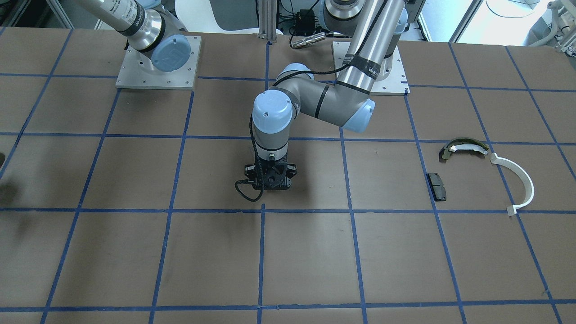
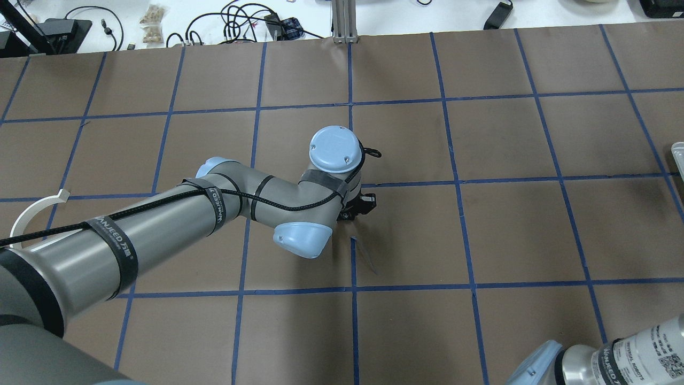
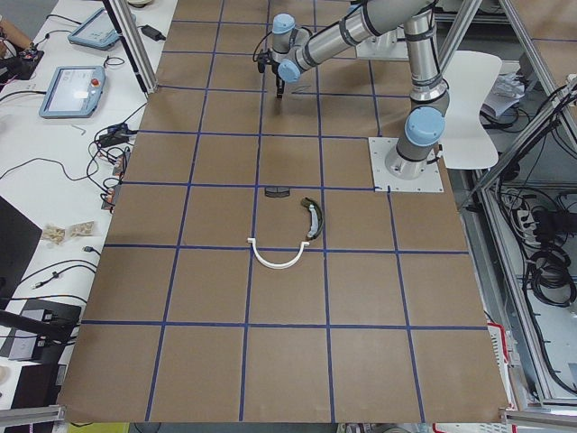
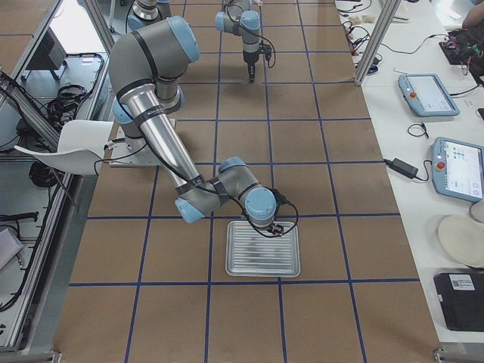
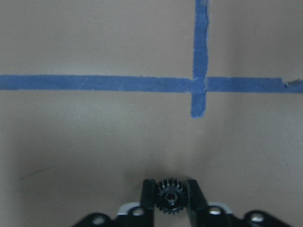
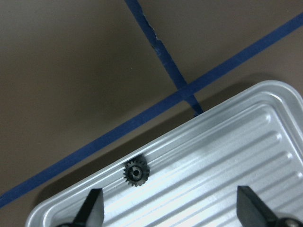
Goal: Place bearing gear from tray to pile
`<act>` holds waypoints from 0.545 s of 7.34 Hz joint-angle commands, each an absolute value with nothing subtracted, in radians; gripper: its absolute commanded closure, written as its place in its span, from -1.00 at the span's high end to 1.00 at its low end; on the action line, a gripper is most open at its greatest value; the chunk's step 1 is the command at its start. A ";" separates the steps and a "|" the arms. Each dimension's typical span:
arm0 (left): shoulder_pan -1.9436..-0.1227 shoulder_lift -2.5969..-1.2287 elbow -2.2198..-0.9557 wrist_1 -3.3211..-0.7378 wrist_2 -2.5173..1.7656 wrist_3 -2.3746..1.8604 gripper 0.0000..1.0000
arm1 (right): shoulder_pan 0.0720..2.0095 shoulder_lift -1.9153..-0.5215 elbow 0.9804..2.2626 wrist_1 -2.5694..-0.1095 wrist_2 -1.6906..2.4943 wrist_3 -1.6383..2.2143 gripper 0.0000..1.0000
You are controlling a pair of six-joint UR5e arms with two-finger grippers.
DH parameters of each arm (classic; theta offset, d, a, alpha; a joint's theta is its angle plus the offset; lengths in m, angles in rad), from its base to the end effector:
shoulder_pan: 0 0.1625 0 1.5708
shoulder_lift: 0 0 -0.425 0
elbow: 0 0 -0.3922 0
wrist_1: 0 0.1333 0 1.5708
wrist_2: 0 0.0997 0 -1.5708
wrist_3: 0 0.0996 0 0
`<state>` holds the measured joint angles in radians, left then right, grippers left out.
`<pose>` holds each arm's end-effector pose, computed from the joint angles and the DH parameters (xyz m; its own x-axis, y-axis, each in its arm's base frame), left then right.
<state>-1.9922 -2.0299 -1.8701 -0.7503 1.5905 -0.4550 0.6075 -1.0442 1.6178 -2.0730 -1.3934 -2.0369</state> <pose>-0.3566 -0.4744 0.1805 -0.9994 -0.0339 0.0096 -0.0344 0.9973 -0.0644 -0.4357 -0.4866 0.2122 -0.4838 -0.8751 0.0154 -0.8607 0.4725 -0.1893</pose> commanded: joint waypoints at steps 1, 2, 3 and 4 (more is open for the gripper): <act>-1.955 -1.975 -1.864 -0.816 1.600 -0.451 -1.00 | 0.607 -1.039 1.620 -2.034 -1.364 -2.205 0.87; -1.869 -1.947 -1.874 -0.871 1.609 -0.446 -1.00 | 0.607 -1.037 1.621 -2.028 -1.364 -2.224 0.85; -1.762 -1.919 -1.876 -0.932 1.627 -0.377 -1.00 | 0.607 -1.028 1.620 -2.029 -1.365 -2.247 0.85; -1.656 -1.875 -1.870 -1.013 1.666 -0.145 -1.00 | 0.607 -1.017 1.620 -2.029 -1.371 -2.253 0.75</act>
